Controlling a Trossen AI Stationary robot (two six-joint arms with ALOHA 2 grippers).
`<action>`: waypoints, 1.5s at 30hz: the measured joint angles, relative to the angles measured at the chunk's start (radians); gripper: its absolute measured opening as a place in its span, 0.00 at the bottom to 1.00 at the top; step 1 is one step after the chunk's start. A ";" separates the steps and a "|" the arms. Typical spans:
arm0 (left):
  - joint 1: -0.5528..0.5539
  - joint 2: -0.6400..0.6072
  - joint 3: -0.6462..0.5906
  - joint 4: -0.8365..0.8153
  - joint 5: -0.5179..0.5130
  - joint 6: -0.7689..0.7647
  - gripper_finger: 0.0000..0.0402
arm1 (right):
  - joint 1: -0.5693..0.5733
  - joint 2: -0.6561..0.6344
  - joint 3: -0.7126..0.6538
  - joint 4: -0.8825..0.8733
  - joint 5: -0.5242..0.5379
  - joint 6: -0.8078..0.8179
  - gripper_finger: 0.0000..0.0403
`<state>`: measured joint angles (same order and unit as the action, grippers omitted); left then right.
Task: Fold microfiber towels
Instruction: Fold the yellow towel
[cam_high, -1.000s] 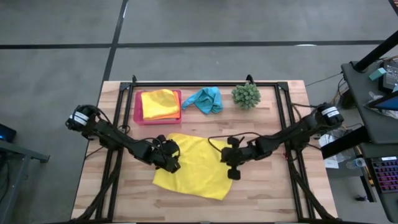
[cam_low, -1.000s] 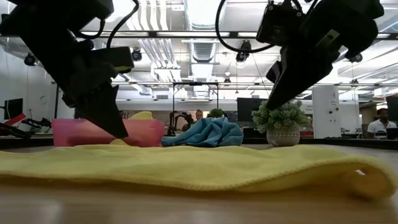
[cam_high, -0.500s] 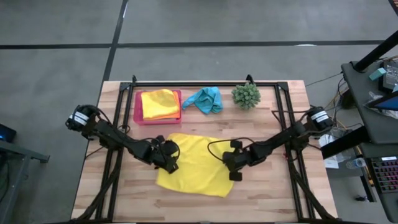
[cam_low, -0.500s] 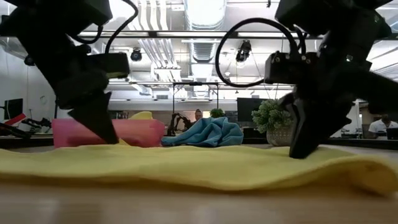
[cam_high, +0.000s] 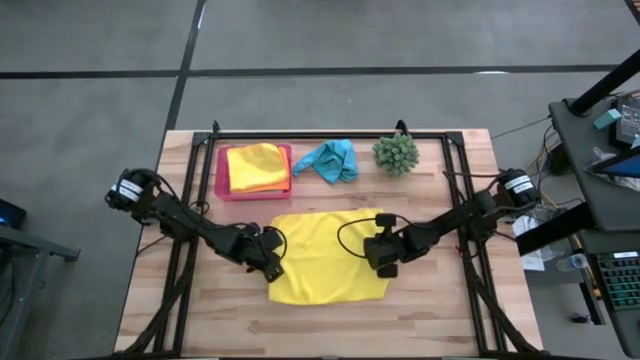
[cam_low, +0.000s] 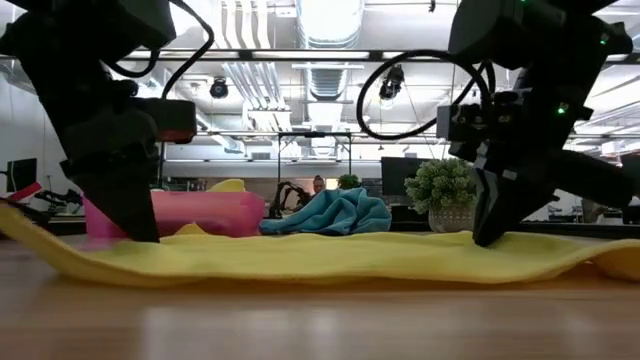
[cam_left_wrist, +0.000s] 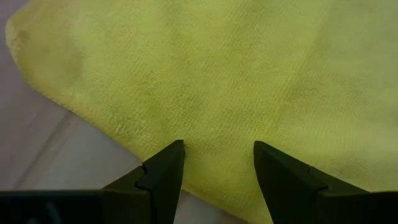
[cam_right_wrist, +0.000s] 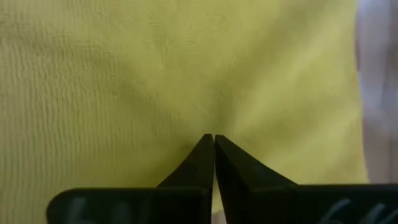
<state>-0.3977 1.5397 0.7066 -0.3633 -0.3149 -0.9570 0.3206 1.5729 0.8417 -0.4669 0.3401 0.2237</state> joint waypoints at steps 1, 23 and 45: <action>0.000 -0.004 0.000 -0.005 0.000 -0.003 0.45 | 0.000 -0.008 0.000 -0.004 0.000 0.000 0.02; -0.214 0.001 0.291 -0.044 0.137 0.139 0.45 | 0.236 -0.203 0.001 0.065 0.002 0.246 0.02; -0.286 0.393 0.643 -0.560 0.123 0.264 0.22 | 0.311 -0.149 0.002 0.121 -0.007 0.471 0.04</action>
<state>-0.6834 1.9323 1.3491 -0.9237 -0.1917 -0.6926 0.6313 1.4235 0.8436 -0.3459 0.3328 0.6946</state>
